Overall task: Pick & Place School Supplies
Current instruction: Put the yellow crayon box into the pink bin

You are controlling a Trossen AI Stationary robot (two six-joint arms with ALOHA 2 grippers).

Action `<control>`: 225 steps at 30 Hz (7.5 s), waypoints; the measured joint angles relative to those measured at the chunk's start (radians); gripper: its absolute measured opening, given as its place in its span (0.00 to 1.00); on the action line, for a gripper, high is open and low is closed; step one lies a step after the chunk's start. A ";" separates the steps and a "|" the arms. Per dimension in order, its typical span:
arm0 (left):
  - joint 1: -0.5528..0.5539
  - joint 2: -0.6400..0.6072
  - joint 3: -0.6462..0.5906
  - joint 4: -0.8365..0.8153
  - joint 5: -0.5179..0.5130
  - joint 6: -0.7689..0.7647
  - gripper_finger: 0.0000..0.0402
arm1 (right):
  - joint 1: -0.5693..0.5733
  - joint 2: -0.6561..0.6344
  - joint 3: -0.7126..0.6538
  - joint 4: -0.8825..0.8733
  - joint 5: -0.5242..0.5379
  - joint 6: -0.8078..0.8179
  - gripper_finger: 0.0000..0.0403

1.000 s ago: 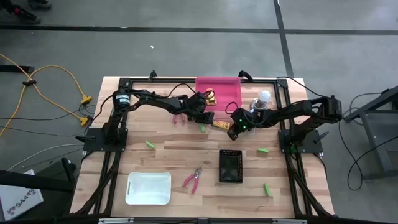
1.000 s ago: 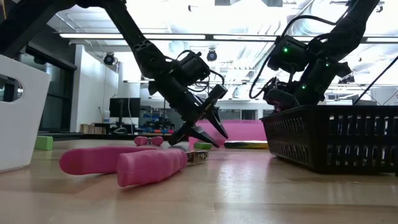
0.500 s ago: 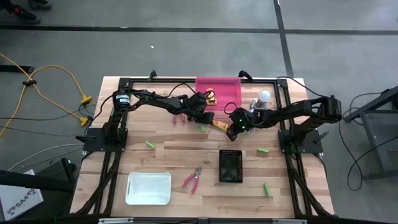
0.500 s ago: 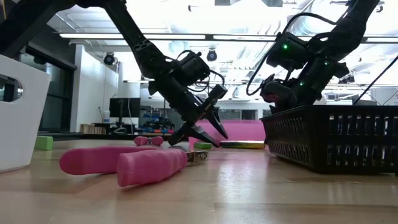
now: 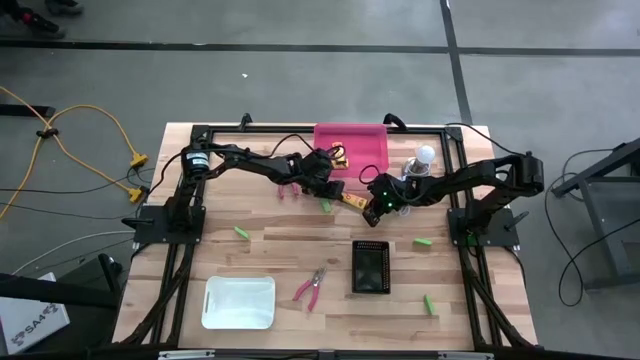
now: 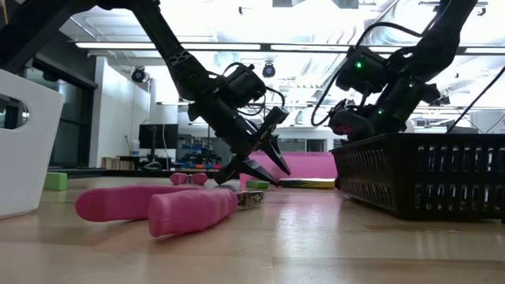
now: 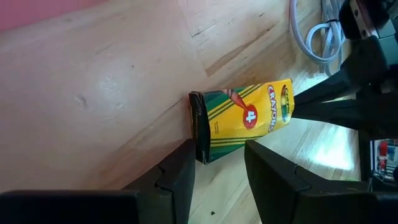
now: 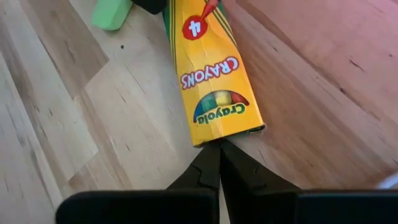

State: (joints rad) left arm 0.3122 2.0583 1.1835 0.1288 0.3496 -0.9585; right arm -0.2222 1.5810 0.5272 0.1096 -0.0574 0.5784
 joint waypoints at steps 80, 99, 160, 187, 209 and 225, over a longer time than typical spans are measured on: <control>-0.022 -0.038 -0.005 -0.012 0.024 0.173 0.34 | -0.001 0.015 -0.002 -0.003 -0.025 0.004 0.00; -0.048 -0.115 -0.003 -0.006 0.056 0.175 0.34 | -0.001 0.015 -0.003 -0.001 -0.022 0.001 0.00; -0.075 -0.079 -0.003 -0.041 -0.002 0.188 0.34 | 0.001 0.004 -0.007 0.072 -0.027 -0.086 0.01; -0.072 -0.124 0.002 0.019 0.086 0.211 0.34 | 0.002 -0.010 0.087 -0.047 0.078 -0.158 0.00; -0.077 -0.120 0.000 0.010 0.019 0.221 0.34 | 0.010 -0.012 0.087 -0.112 0.015 -0.131 0.00; -0.105 -0.119 0.000 0.007 0.013 0.220 0.34 | 0.021 -0.012 0.086 -0.115 -0.001 -0.112 0.00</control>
State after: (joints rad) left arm 0.2077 1.9388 1.1831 0.1361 0.3628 -0.7380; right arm -0.2016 1.5688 0.6136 -0.0059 -0.0582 0.4667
